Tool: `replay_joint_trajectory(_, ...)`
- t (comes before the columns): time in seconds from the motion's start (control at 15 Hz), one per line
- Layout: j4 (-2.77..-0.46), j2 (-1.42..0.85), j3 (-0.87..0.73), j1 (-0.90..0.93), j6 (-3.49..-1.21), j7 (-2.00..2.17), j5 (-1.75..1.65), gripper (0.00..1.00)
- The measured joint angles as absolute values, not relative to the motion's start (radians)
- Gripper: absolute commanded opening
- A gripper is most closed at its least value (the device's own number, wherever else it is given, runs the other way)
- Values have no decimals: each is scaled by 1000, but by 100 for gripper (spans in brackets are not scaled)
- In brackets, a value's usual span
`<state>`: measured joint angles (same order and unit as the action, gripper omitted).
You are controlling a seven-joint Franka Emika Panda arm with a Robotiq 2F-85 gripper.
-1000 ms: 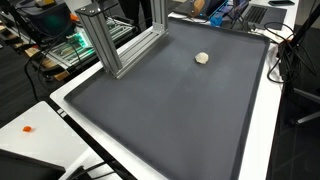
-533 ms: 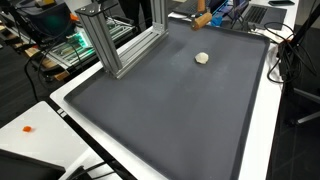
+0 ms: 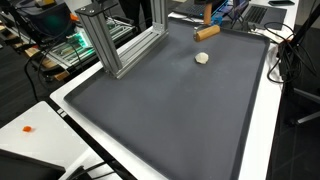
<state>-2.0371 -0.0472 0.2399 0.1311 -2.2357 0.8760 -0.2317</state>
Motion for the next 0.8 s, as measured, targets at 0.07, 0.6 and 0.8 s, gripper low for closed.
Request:
replay_joint_trajectory(0.07,-2025,-65,231,134,-2236,907,-237,22)
replay_joint_trajectory(0.6,-1976,-160,164,159,-2236,1099,-257,22)
replay_joint_trajectory(0.8,-1974,-180,146,167,-2236,1140,-257,22)
